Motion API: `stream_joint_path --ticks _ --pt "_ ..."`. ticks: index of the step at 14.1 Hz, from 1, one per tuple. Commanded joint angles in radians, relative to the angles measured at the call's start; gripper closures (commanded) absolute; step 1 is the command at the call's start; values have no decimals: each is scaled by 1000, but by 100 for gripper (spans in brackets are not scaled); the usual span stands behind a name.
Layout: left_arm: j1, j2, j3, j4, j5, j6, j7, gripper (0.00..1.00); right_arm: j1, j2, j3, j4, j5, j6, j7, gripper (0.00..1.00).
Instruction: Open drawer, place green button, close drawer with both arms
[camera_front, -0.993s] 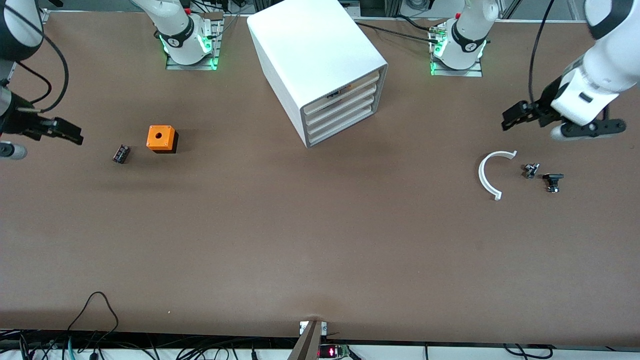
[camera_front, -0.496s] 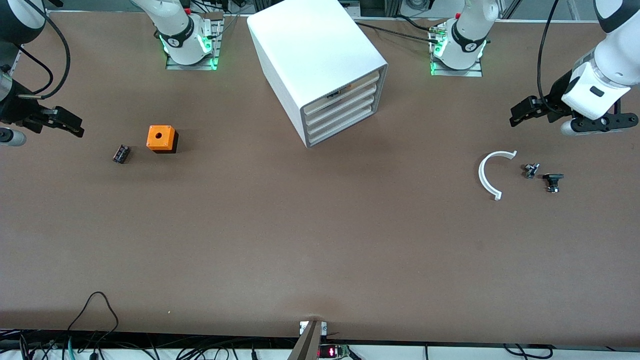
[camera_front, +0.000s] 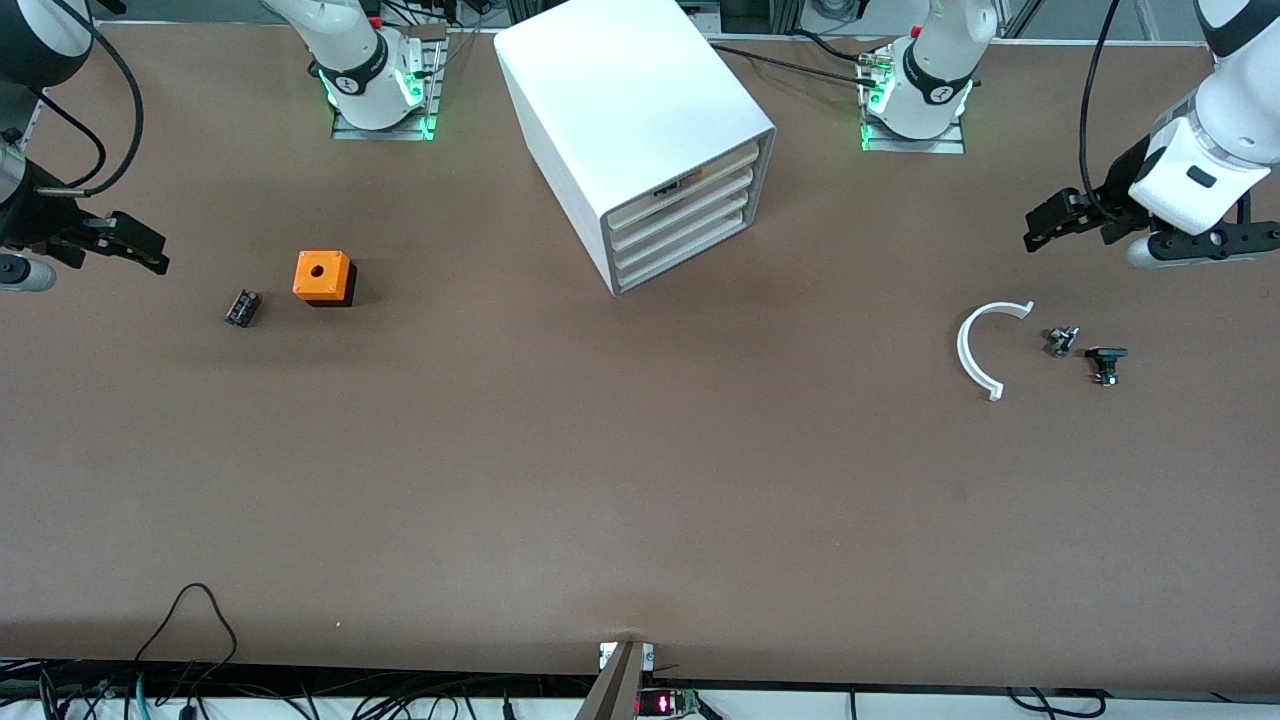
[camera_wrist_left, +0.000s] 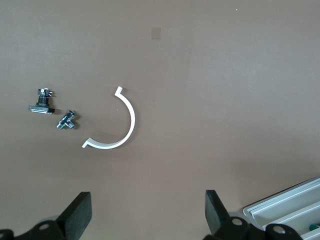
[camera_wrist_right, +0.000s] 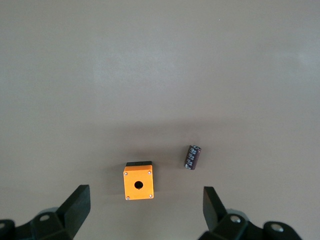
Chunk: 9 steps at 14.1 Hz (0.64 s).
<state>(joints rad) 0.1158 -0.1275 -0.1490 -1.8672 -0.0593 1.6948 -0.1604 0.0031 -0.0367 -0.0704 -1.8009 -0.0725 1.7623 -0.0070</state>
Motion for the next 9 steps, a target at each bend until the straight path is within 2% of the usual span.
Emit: stream_joint_path --ticks 1,9 --pt "4 26 -4 45 30 -32 2 0 1 0 0 12 16 -10 -14 0" --pt "7 26 -1 45 29 -34 4 0 0 6 -2 18 17 -7 -11 0"
